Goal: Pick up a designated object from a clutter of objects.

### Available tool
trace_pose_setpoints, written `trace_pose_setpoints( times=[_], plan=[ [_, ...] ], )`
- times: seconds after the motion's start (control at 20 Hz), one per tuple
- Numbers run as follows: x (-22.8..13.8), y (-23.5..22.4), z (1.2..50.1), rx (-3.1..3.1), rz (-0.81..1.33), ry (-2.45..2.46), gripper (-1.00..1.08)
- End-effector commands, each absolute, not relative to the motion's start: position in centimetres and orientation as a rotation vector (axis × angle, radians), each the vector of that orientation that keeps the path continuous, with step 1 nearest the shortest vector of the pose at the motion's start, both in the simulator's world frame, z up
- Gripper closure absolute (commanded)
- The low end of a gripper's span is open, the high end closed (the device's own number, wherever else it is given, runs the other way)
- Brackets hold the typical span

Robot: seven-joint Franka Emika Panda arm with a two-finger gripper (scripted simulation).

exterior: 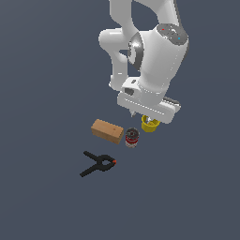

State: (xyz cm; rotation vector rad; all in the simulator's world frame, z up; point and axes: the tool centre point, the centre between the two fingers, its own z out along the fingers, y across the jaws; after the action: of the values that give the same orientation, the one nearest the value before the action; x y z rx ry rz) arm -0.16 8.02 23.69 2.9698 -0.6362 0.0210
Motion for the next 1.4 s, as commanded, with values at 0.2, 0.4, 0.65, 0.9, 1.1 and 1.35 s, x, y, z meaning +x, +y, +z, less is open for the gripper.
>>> trace_pose_setpoints(
  times=[0.2, 0.4, 0.65, 0.9, 1.1, 1.35],
  plan=[
    [-0.9, 9.9, 21.5, 2.911, 0.022, -0.774, -0.2],
    [-1.5, 11.1, 20.1, 2.873, 0.026, -0.855, -0.2],
    [-2.3, 12.5, 18.4, 2.825, 0.033, -0.953, -0.2],
    [-3.2, 13.9, 16.8, 2.775, 0.042, -1.048, -0.2],
    [-3.9, 15.1, 15.5, 2.734, 0.051, -1.121, -0.2],
    [-5.0, 16.4, 13.9, 2.682, 0.064, -1.211, -0.2]
  ],
)
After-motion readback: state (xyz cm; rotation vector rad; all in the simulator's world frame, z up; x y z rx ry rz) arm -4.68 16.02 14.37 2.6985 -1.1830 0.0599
